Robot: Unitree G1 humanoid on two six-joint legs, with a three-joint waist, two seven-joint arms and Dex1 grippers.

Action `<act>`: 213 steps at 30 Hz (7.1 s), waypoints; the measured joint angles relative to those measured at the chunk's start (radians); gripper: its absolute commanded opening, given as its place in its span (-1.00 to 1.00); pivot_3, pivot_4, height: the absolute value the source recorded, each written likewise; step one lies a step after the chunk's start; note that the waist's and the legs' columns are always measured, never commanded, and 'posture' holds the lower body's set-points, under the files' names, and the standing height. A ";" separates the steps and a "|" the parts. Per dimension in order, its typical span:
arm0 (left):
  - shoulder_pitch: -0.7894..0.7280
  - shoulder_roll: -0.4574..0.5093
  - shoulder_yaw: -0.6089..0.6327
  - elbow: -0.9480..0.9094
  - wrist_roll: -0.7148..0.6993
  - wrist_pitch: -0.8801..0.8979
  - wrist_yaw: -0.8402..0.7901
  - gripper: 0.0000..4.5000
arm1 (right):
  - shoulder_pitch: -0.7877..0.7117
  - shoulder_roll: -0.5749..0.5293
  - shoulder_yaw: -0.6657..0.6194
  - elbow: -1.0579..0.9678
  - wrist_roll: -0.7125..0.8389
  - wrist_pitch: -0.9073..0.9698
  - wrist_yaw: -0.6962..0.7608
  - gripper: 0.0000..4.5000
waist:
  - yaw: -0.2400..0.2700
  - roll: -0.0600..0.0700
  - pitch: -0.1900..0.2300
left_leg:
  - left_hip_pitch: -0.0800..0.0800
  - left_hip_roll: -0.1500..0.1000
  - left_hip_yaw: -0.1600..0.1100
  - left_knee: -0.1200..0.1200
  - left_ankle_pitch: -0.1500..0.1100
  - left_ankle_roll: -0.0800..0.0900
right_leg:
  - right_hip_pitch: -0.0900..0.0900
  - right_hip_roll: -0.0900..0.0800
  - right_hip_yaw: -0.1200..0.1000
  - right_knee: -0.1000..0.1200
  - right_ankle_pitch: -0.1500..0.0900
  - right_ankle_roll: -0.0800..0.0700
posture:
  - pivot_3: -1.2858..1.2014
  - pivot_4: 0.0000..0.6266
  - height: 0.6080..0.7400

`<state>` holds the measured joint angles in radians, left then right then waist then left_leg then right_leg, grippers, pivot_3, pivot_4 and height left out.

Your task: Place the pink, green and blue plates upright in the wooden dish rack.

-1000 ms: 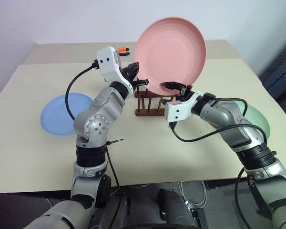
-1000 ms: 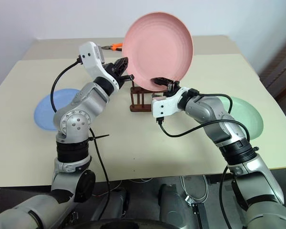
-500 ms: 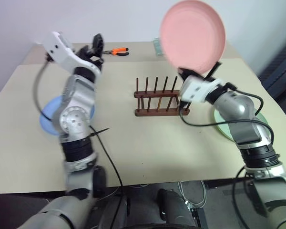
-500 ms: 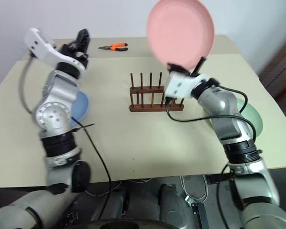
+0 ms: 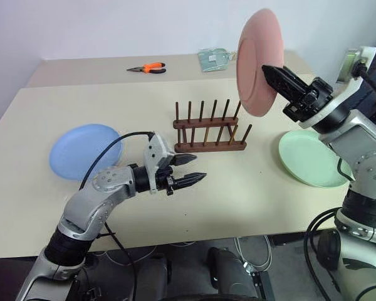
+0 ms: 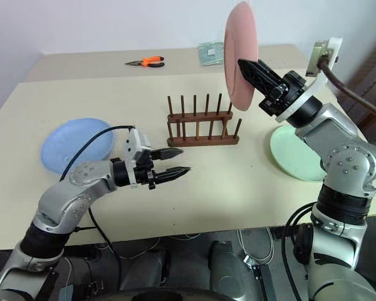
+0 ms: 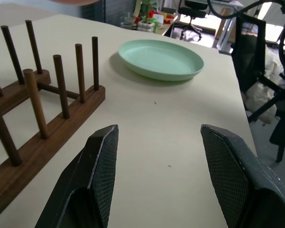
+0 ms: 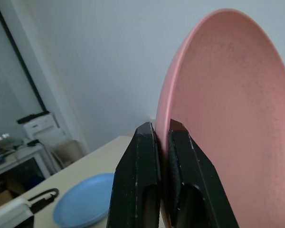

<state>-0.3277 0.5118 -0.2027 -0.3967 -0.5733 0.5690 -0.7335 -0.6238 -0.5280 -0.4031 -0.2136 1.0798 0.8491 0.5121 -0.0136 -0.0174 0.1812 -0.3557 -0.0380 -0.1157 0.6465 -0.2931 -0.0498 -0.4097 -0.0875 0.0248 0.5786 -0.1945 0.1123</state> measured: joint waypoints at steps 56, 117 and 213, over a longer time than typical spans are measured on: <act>-0.035 -0.119 -0.053 0.076 0.149 -0.009 -0.018 1.00 | 0.441 -0.334 0.341 0.255 -0.959 -0.433 0.061 -0.98 | 0.003 0.001 -0.001 | 0.000 -0.001 0.001 0.003 -0.001 0.002 | 0.002 -0.001 0.000 0.000 -0.003 0.005 | 0.03 -0.52 1.00; -0.305 -0.417 0.525 0.304 0.375 -0.091 0.955 1.00 | -0.158 0.002 0.522 -0.018 -0.711 -0.638 0.069 0.98 | -0.002 -0.002 -0.003 | 0.000 0.000 -0.001 0.000 -0.001 0.001 | 0.000 0.000 -0.001 -0.001 0.003 0.008 | 0.03 -0.52 1.00; 0.062 -0.254 0.188 0.270 0.428 -0.410 0.460 0.24 | -0.120 0.595 0.234 -0.017 -0.250 -0.034 -0.534 -1.00 | -0.002 -0.005 -0.001 | -0.002 -0.001 -0.002 -0.004 0.002 -0.004 | -0.005 0.000 -0.001 0.002 0.004 0.004 | 0.03 -0.52 1.00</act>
<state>-0.2657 0.2578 -0.0148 -0.1262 -0.1450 0.1595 -0.2734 -0.7436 0.0669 -0.1691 -0.2308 0.8301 0.8149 -0.0216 -0.0161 -0.0223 0.1802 -0.3577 -0.0386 -0.1175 0.6426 -0.2912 -0.0535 -0.4147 -0.0873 0.0239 0.5802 -0.1908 0.1166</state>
